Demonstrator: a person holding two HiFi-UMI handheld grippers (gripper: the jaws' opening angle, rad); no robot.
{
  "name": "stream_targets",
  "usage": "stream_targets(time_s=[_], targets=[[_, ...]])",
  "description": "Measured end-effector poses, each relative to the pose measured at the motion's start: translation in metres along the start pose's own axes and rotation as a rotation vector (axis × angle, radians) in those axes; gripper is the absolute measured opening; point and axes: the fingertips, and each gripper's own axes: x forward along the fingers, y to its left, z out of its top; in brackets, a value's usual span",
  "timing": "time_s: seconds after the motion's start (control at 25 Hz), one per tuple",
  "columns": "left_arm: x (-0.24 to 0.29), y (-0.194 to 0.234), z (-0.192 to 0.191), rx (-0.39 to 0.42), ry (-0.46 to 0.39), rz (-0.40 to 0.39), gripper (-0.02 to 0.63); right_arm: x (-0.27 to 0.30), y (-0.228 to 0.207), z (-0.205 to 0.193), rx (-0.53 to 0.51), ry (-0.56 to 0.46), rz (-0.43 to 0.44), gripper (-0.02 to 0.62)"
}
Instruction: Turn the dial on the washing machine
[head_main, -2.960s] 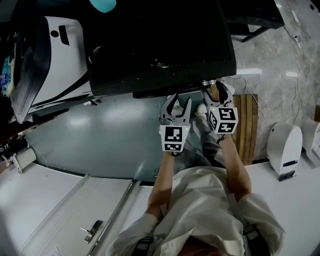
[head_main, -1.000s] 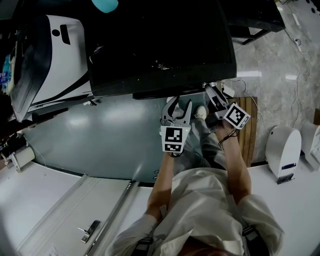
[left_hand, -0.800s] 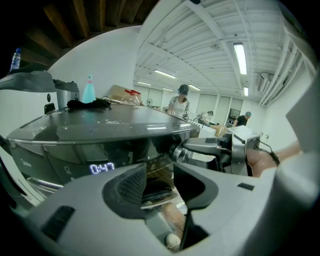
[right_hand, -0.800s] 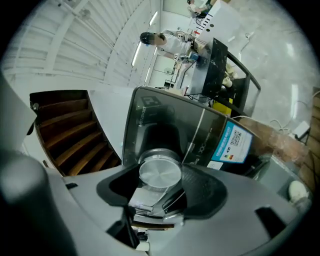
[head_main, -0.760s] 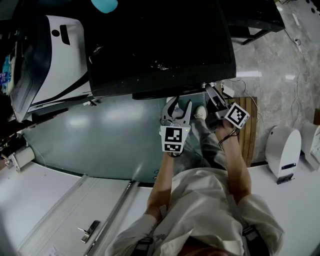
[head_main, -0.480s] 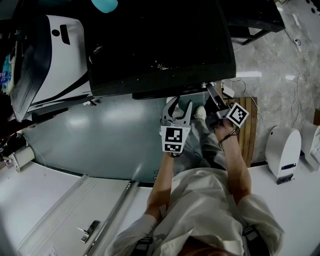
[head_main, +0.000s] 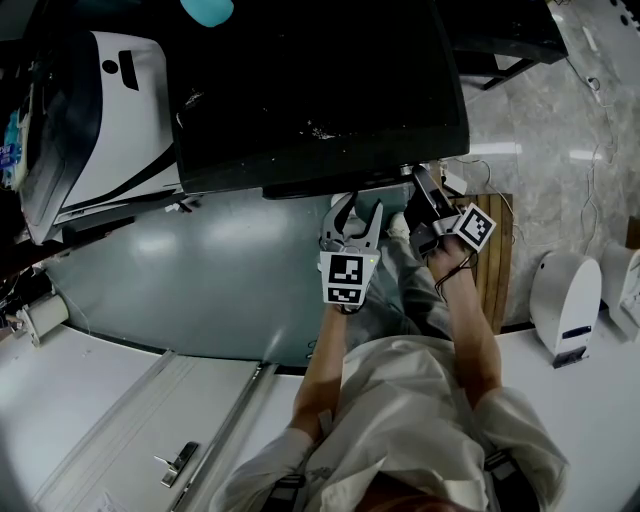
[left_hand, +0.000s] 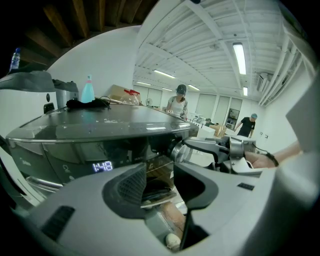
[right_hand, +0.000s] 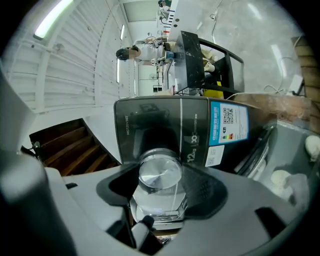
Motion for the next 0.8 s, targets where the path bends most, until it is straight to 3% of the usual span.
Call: stream_targets(time_s=[0.12, 0.36, 0.56, 0.8], targets=[[-0.001, 0.000, 0.000, 0.001, 0.000, -0.001, 0.163, -0.001, 0.002, 0.000, -0.037, -0.002, -0.017, 0.273], [0.000, -0.001, 0.001, 0.001, -0.005, -0.002, 0.163, -0.002, 0.010, -0.001, -0.306, 0.066, -0.100, 0.334], [0.002, -0.002, 0.002, -0.001, -0.007, -0.003, 0.163, -0.007, 0.008, -0.001, -0.433, 0.081, -0.159, 0.334], [0.003, -0.001, 0.001, -0.001, -0.005, 0.001, 0.163, -0.010, 0.016, -0.004, -0.663, 0.107, -0.239, 0.328]])
